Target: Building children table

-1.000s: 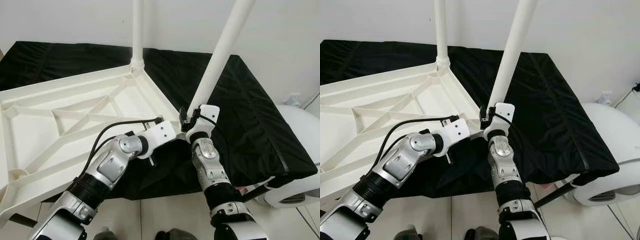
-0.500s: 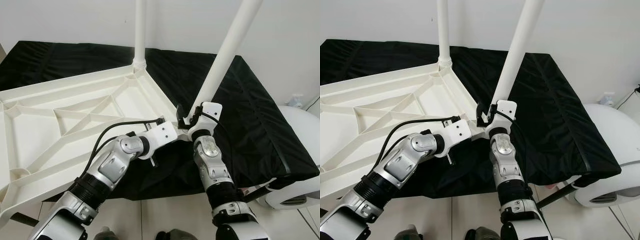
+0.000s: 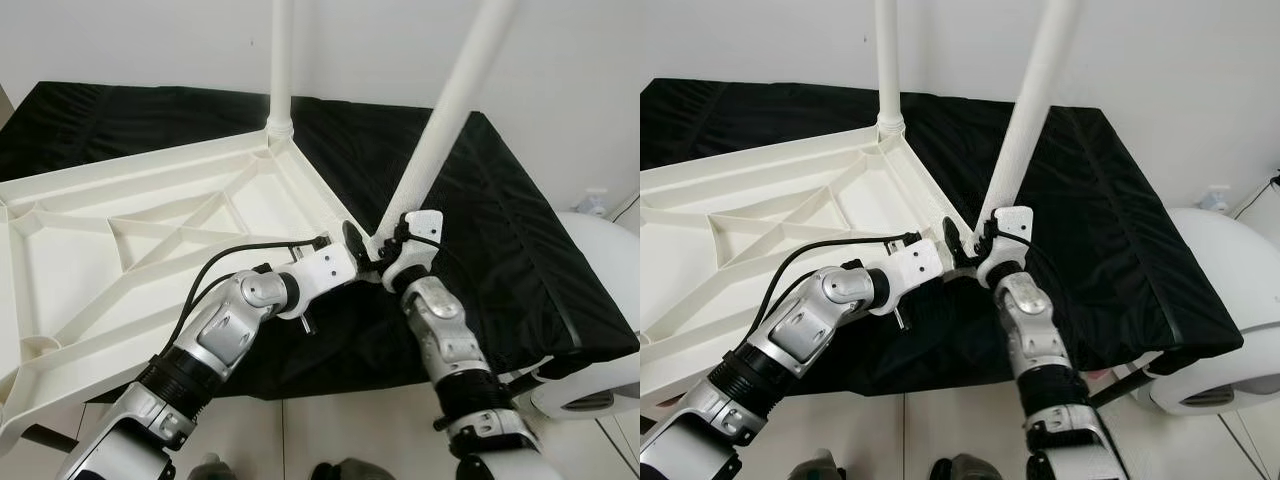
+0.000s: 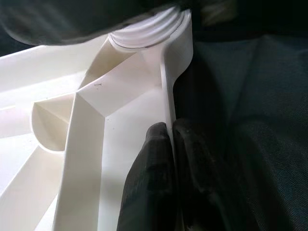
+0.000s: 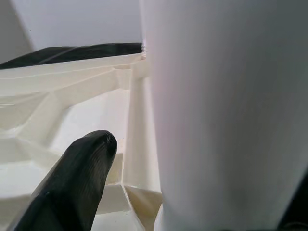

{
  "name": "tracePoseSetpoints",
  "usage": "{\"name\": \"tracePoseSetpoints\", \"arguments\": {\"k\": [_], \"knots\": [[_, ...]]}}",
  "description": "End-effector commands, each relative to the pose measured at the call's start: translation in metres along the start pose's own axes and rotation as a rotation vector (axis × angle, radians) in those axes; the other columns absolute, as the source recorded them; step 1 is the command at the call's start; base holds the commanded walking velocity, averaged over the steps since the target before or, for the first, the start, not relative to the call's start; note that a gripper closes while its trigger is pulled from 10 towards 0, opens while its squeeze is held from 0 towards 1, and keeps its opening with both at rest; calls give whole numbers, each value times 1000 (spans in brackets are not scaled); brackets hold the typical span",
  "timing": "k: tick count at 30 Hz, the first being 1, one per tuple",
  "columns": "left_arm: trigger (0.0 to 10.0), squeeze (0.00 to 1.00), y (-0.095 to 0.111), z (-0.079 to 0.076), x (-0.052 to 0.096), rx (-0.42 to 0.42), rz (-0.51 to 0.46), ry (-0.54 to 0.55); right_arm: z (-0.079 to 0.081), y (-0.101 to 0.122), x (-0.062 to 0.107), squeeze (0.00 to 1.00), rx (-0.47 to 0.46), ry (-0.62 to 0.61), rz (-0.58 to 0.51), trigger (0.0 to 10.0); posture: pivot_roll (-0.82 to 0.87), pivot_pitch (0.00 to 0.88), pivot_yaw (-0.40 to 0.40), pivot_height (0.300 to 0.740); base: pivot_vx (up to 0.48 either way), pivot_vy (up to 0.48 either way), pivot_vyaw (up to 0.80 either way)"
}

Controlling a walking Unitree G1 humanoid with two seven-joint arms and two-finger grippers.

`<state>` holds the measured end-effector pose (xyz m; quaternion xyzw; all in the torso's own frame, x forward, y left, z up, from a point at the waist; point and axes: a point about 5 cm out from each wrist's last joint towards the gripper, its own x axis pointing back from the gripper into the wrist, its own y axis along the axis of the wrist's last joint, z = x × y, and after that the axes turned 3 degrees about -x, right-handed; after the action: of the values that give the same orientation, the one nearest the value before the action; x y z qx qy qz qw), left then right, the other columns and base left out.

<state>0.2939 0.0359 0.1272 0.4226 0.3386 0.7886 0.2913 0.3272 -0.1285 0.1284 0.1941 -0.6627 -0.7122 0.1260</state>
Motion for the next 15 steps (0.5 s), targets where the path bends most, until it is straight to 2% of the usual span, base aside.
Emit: {"name": "tracePoseSetpoints", "arguments": {"k": [1,2,4,5,8,9,11,15], "knots": [[10000,0,7,-10,-7,-24,-40,-75,-7,2,1,0,14,64,-3,10000,38,0,-94,740,0,0,0],[10000,0,7,-10,-7,-24,-40,-75,-7,2,1,0,14,64,-3,10000,38,0,-94,740,0,0,0],[10000,0,8,-9,-7,-25,-42,-75,-20,6,4,0,34,100,4,10000,39,0,-93,740,0,0,0],[10000,0,8,-9,-7,-25,-42,-75,-20,6,4,0,34,100,4,10000,39,0,-93,740,0,0,0],[10000,0,9,-8,-6,-26,-42,-74,-44,13,8,0,66,142,29,10000,41,0,-91,740,0,0,0],[10000,0,9,-8,-6,-26,-42,-74,-44,13,8,0,66,142,29,10000,41,0,-91,740,0,0,0],[10000,0,9,-8,-6,-27,-43,-75,-53,15,12,0,94,184,64,10000,39,0,-89,740,0,0,0],[10000,0,9,-8,-6,-26,-44,-76,-59,16,14,0,105,224,90,10000,38,0,-88,740,0,0,0]]}}
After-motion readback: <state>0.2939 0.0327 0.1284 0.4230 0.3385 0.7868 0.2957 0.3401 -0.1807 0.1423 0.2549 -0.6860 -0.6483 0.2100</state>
